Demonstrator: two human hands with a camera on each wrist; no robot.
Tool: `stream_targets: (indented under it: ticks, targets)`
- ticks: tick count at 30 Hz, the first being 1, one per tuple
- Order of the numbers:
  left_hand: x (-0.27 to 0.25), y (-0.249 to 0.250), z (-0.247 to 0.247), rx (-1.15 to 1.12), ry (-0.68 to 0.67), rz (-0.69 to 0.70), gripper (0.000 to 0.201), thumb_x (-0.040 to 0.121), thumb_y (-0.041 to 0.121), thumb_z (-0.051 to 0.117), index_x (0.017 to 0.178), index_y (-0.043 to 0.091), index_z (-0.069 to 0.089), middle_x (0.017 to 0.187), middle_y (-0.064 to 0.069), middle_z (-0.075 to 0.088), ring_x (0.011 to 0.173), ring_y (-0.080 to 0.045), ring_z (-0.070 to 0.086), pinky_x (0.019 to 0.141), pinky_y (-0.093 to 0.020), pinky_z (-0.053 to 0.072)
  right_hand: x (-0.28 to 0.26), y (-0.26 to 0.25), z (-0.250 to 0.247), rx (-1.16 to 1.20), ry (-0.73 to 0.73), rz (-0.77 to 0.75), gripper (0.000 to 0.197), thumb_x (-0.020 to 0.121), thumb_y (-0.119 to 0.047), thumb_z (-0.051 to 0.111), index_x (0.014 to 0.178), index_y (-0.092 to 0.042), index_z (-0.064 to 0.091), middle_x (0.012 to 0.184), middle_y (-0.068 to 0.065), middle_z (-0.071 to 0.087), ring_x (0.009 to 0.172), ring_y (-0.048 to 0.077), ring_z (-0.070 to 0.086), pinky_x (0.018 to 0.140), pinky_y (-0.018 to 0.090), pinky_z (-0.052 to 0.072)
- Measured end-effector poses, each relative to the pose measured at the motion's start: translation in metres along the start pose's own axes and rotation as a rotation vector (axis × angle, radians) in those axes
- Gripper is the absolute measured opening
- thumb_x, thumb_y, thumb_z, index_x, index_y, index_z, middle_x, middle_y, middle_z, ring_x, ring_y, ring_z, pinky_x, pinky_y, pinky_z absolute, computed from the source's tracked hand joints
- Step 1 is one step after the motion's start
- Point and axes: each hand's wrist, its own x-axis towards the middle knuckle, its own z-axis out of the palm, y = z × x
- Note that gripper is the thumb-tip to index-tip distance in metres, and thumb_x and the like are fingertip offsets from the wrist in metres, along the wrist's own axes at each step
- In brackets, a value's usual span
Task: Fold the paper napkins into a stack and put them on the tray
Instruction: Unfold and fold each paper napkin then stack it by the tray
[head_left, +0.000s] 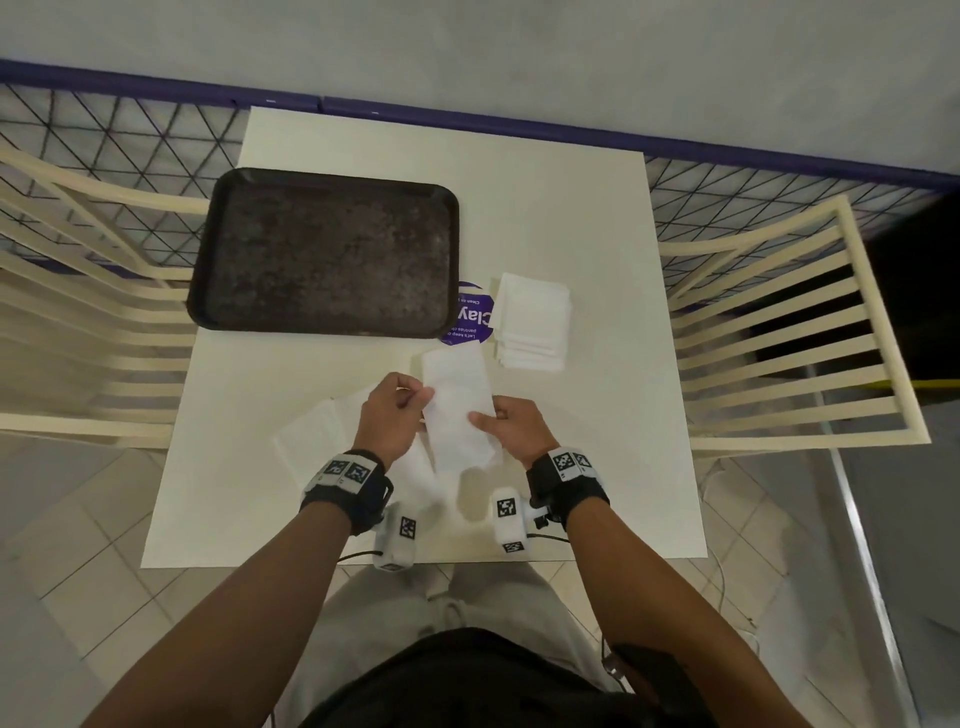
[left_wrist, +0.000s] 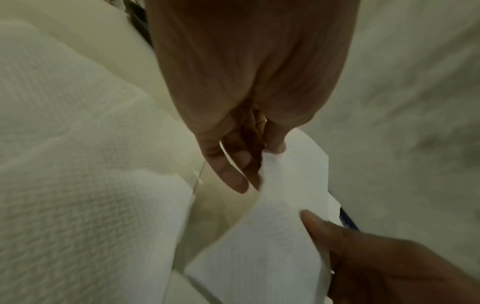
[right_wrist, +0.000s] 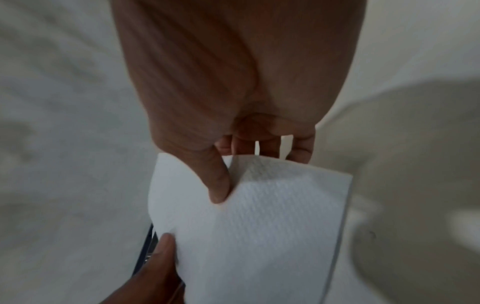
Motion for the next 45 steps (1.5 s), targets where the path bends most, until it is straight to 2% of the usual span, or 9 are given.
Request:
stream_targets:
  ticks: [5,8,13,18,23,31,36,41,45]
  targets:
    - [-0.003,0.003,-0.011,-0.243,-0.115,-0.132,0.038,0.094,0.021,0.077,0.126,0.008,0.06,0.111,-0.013,0.074,0.098,-0.032,0.075,0.087,-0.047,0.063,0.0,-0.006,0.001,0.06,0.04,-0.057,0.02,0.085,-0.027,0.079,0.101,-0.014,0.077,0.099,0.003,0.078,0.093,0.024,0.074,0.086,0.044,0.06]
    - [-0.004,-0.003,-0.016,-0.218,-0.152,-0.115,0.033,0.09,0.013,0.08,0.118,-0.001,0.068,0.106,-0.02,0.077,0.095,-0.038,0.075,0.09,-0.054,0.062,-0.003,-0.01,0.0,0.077,0.064,-0.065,0.021,0.086,-0.026,0.079,0.098,-0.008,0.075,0.097,0.01,0.078,0.09,0.03,0.073,0.072,0.036,0.056]
    - [-0.008,-0.001,-0.018,-0.249,-0.184,-0.109,0.026,0.087,0.007,0.081,0.11,0.0,0.069,0.105,-0.023,0.077,0.087,-0.036,0.074,0.085,-0.05,0.063,0.0,-0.008,0.005,0.102,0.076,-0.032,0.047,0.075,-0.041,0.081,0.088,0.001,0.066,0.088,0.018,0.072,0.077,0.024,0.067,0.071,0.042,0.054]
    - [-0.01,0.002,-0.019,-0.223,-0.185,-0.078,0.013,0.092,0.004,0.073,0.105,0.003,0.072,0.101,-0.017,0.079,0.093,-0.037,0.076,0.086,-0.046,0.062,-0.008,-0.02,0.004,0.196,0.036,-0.057,0.015,0.091,-0.016,0.073,0.104,-0.011,0.071,0.098,0.008,0.078,0.083,0.02,0.072,0.064,0.031,0.054]
    - [-0.008,0.002,-0.022,-0.21,-0.145,-0.029,0.01,0.093,-0.002,0.068,0.1,-0.002,0.075,0.104,-0.019,0.077,0.1,-0.037,0.075,0.092,-0.047,0.062,-0.011,-0.023,0.003,0.295,0.011,-0.064,0.018,0.092,-0.002,0.059,0.104,-0.011,0.067,0.102,0.015,0.075,0.084,0.026,0.071,0.077,0.046,0.059]
    - [-0.011,0.002,-0.024,-0.211,-0.155,-0.023,0.026,0.093,-0.008,0.056,0.103,-0.002,0.08,0.111,-0.014,0.078,0.108,-0.033,0.072,0.096,-0.042,0.06,-0.01,-0.025,0.0,0.355,0.032,0.057,0.037,0.084,-0.002,0.045,0.075,-0.017,0.079,0.091,0.002,0.074,0.086,0.026,0.062,0.076,0.042,0.053]
    - [-0.014,0.005,-0.022,-0.247,-0.126,-0.029,0.028,0.097,0.0,0.052,0.102,-0.001,0.08,0.11,-0.013,0.077,0.1,-0.029,0.073,0.086,-0.036,0.06,-0.015,-0.029,-0.001,0.312,0.026,0.013,0.021,0.09,-0.002,0.062,0.089,-0.014,0.08,0.096,0.003,0.076,0.087,0.019,0.069,0.078,0.038,0.059]
    - [-0.006,-0.003,-0.021,-0.17,-0.063,-0.031,0.012,0.096,0.013,0.072,0.106,0.009,0.077,0.106,-0.015,0.077,0.094,-0.029,0.075,0.086,-0.042,0.064,-0.01,-0.025,0.0,0.235,0.064,-0.092,0.029,0.085,0.002,0.067,0.101,-0.02,0.075,0.075,-0.003,0.065,0.078,0.016,0.064,0.076,0.038,0.055]
    - [-0.004,-0.006,-0.021,-0.059,-0.06,-0.005,0.005,0.094,0.01,0.073,0.095,0.008,0.077,0.095,-0.012,0.078,0.085,-0.028,0.075,0.084,-0.045,0.065,-0.007,-0.036,0.002,0.038,0.083,-0.17,0.029,0.085,-0.019,0.073,0.11,-0.033,0.071,0.082,-0.009,0.064,0.083,0.012,0.062,0.078,0.028,0.049]
